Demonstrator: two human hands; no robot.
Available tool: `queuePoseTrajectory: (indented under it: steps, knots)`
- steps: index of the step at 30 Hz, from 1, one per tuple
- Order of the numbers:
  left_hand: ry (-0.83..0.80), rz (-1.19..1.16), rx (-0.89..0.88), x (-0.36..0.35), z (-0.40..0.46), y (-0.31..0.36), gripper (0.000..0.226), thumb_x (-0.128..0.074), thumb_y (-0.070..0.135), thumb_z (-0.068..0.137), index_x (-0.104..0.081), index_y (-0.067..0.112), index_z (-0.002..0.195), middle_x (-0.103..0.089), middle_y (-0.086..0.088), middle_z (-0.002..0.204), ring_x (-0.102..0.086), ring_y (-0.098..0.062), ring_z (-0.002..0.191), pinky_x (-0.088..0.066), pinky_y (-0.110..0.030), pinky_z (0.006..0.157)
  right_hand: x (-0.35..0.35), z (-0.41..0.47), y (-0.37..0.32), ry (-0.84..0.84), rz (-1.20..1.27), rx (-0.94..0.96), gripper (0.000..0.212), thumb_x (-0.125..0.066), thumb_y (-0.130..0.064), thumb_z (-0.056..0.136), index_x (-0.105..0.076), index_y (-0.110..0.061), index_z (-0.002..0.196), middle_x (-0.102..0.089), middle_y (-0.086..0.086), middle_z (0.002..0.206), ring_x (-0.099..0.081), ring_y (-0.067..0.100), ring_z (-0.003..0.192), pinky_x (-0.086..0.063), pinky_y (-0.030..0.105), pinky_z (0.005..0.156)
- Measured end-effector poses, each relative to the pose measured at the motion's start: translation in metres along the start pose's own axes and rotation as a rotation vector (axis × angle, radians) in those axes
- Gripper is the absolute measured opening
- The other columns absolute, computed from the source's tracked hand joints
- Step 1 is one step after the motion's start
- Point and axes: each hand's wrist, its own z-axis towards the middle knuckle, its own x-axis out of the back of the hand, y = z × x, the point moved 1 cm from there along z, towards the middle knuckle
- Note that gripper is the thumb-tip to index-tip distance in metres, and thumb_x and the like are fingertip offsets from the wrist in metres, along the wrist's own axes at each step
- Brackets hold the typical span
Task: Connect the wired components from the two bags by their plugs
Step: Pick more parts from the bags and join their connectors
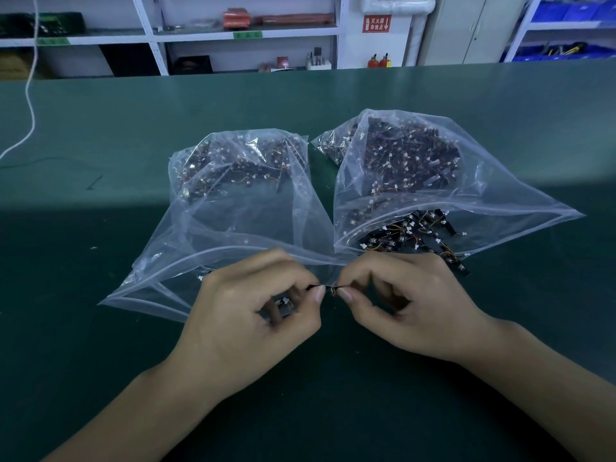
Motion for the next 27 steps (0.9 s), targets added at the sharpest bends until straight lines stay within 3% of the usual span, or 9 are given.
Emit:
queuePoseTrajectory:
  steps: [9,23,27]
  knots:
    - [0.0,0.048,0.001,-0.0006,-0.0002,0.0,0.019,-0.069,0.02,0.094,-0.074,0.012,0.078,-0.059,0.011,0.078,-0.057,-0.007,0.068,-0.043,-0.013,0.059,-0.0013,-0.0004,0.0027,-0.018,0.025,-0.048,0.005,-0.072,-0.021,0.099,-0.073,-0.018,0.095,-0.054,-0.023,0.082,-0.042,0.008,0.052,-0.031,0.011,0.056]
    - [0.008,0.085,-0.035,0.0006,-0.0008,-0.0013,0.02,-0.068,0.021,0.096,-0.074,0.012,0.079,-0.062,0.01,0.081,-0.06,-0.009,0.069,-0.047,-0.016,0.058,-0.0021,0.0002,0.0026,-0.021,0.036,-0.033,0.006,-0.071,-0.022,0.101,-0.073,-0.018,0.097,-0.047,-0.032,0.078,-0.041,0.011,0.05,-0.037,0.026,0.048]
    - [0.012,0.127,-0.064,-0.001,-0.0019,-0.0032,0.023,-0.068,0.023,0.097,-0.074,0.012,0.079,-0.064,0.009,0.083,-0.061,-0.015,0.065,-0.052,-0.031,0.054,-0.0019,0.0007,0.0025,-0.027,0.025,-0.035,0.008,-0.07,-0.024,0.101,-0.073,-0.018,0.097,-0.046,-0.031,0.079,-0.041,0.01,0.052,-0.036,0.021,0.051]
